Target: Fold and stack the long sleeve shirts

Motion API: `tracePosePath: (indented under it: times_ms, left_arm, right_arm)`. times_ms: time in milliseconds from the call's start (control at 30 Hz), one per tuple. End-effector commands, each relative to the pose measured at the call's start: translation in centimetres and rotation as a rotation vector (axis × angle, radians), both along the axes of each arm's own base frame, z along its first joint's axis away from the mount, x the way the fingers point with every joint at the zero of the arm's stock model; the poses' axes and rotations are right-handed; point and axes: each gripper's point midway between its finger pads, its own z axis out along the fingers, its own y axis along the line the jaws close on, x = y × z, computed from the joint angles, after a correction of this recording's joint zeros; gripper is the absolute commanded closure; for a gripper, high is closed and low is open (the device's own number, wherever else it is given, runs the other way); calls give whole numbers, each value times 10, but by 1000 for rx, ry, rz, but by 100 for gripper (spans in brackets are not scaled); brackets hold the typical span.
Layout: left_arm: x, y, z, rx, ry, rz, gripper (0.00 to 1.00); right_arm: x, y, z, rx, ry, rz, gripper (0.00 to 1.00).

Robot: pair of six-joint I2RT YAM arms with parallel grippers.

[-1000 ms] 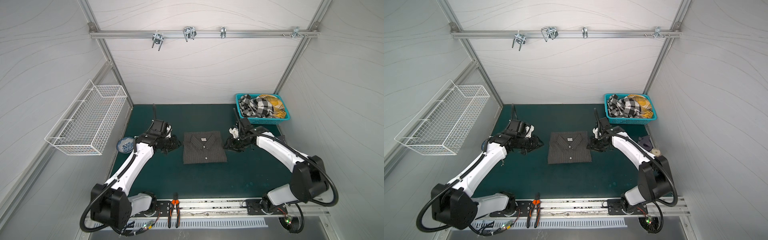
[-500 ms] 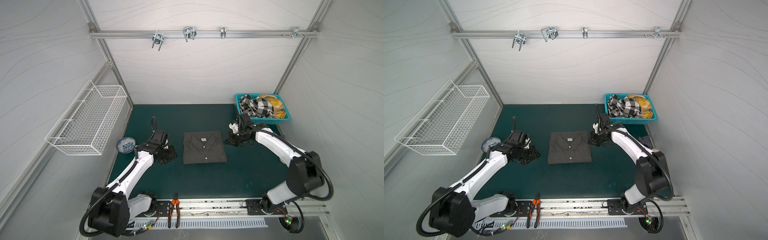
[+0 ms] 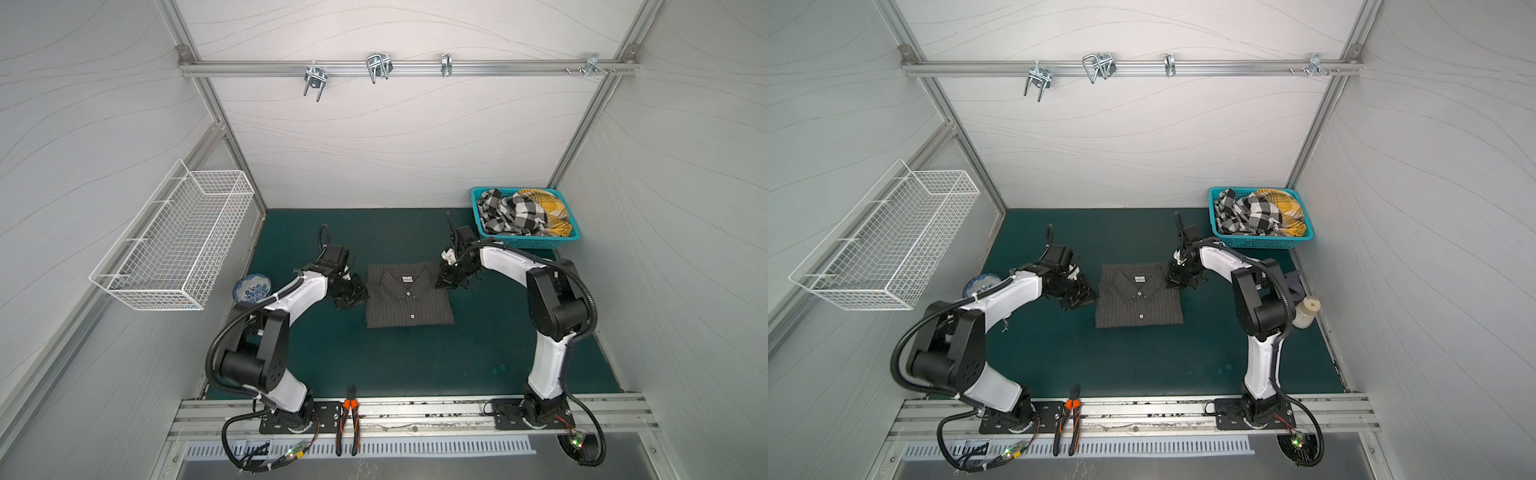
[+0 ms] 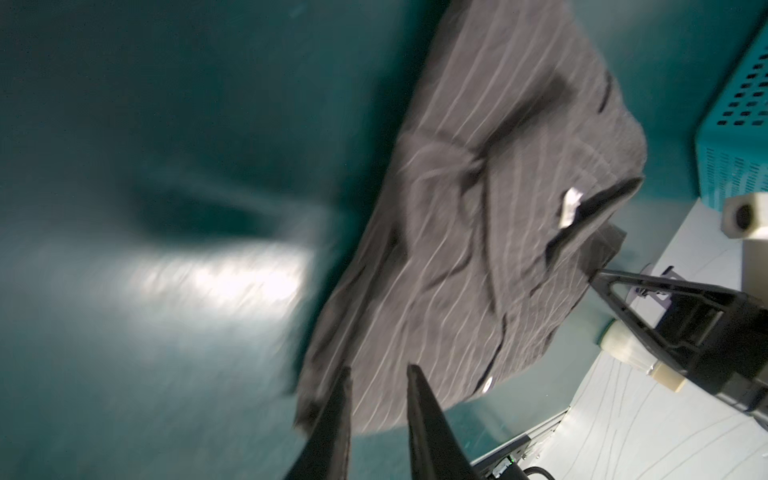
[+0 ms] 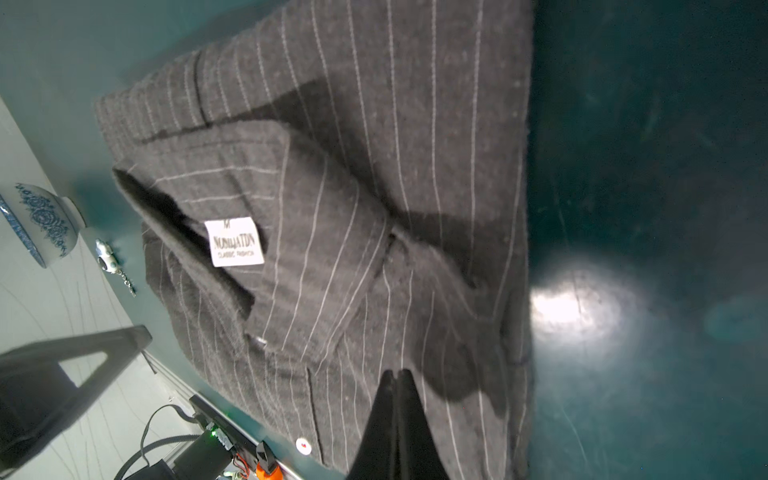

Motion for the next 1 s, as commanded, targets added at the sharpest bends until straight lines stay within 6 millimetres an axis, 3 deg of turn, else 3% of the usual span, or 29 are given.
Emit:
tracePosePath:
  times_ms: [0, 167, 300, 433, 533, 667, 767, 867, 967]
  left_arm:
    - [33, -18, 8, -52, -72, -67, 83]
    - [49, -22, -21, -63, -22, -81, 92]
    - [45, -13, -45, -38, 39, -60, 97]
    - [41, -6, -51, -24, 55, -61, 97]
    - [46, -9, -30, -43, 19, -72, 87]
    - [54, -14, 36, -47, -129, -94, 66]
    - [42, -3, 71, 18, -204, -106, 63]
    - [23, 16, 83, 103, -242, -93, 63]
    - [1, 31, 72, 140, -219, -78, 61]
  right_arm:
    - [9, 1, -6, -7, 12, -17, 97]
    - [12, -7, -21, -56, 39, -34, 97]
    - [12, -15, -29, -96, 53, -38, 97]
    - [11, -18, -35, -109, 81, -49, 97]
    - [12, -13, -25, -83, 69, -46, 94]
    - [10, -6, 13, -45, 8, -15, 80]
    - [2, -9, 47, -44, -41, -2, 69]
    - [-12, -17, 75, -43, -85, -2, 64]
    - [-32, -28, 94, -43, -114, -20, 62]
